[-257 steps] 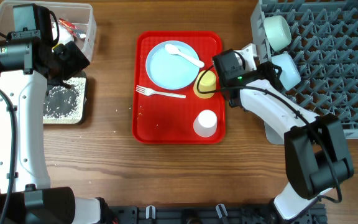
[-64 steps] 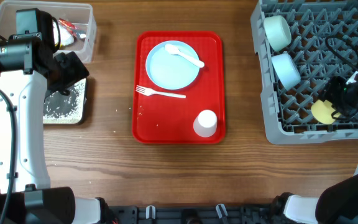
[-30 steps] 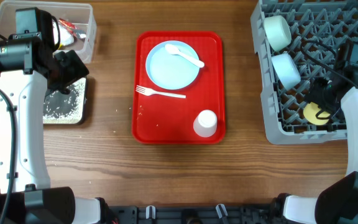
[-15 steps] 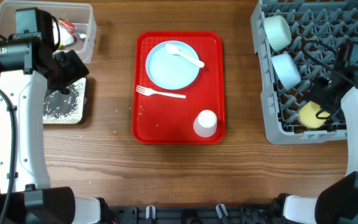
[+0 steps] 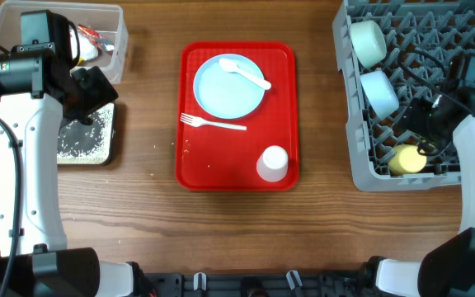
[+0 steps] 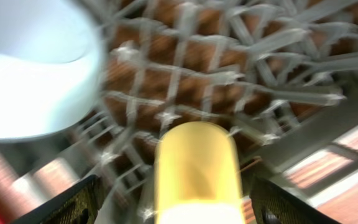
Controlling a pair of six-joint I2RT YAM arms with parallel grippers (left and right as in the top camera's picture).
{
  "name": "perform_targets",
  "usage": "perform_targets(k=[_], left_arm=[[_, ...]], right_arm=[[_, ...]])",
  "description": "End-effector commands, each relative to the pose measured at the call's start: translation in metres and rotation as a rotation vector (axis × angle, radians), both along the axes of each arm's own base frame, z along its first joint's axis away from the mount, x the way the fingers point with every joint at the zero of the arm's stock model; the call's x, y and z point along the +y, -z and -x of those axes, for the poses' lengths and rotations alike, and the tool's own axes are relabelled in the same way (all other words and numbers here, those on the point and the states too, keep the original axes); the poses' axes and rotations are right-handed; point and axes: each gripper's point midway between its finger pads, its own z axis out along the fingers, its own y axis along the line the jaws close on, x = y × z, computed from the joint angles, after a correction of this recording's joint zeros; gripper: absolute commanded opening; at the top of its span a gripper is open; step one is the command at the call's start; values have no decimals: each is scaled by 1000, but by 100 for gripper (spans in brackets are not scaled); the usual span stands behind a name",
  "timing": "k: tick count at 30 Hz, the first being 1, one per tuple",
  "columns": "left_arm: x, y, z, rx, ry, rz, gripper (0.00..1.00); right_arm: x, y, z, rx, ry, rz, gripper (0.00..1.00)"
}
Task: Sort waste into correct bins and load items into the dishwasher rack
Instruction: 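Adjust the yellow cup in the rack with the right gripper and release, then reach the right gripper to the white cup on the red tray and grasp it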
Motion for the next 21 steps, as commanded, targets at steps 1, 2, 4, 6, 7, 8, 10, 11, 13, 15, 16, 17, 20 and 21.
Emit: perform_targets(k=[1, 2, 4, 6, 7, 8, 10, 11, 13, 15, 16, 17, 20, 21], left_arm=[[0, 1, -2, 3, 8, 7, 100], [0, 1, -2, 3, 8, 7, 100], [-1, 1, -2, 3, 8, 7, 100], [0, 1, -2, 3, 8, 7, 100], [0, 1, -2, 3, 8, 7, 100], [0, 1, -2, 3, 8, 7, 100], [0, 1, -1, 4, 7, 6, 100], [0, 1, -1, 4, 7, 6, 100], [0, 1, -2, 4, 7, 6, 100], [0, 1, -1, 4, 7, 6, 100], [0, 1, -1, 6, 7, 6, 100], [0, 2, -1, 8, 7, 6, 100], [0, 2, 1, 14, 6, 2, 100], [1, 2, 2, 18, 5, -3, 100]], right_arm=[[49, -62, -30, -209, -236, -151, 82], [60, -74, -33, -234, -268, -159, 83], [83, -97, -36, -267, -347, -147, 84], [118, -113, -40, -294, -453, -148, 87], [133, -116, -41, -301, -496, -152, 88], [157, -118, -42, -307, -561, -149, 90], [192, -113, -40, -293, -636, -136, 93], [212, -109, -38, -277, -679, -131, 93], [245, -94, -31, -228, -759, -118, 94], [269, -75, -23, -163, -808, -87, 95], [280, -62, -20, -119, -826, -60, 96], [286, -51, -17, -84, -835, -41, 97], [302, -20, -9, 19, -880, -27, 97], [305, -5, -6, 73, -886, -18, 97]])
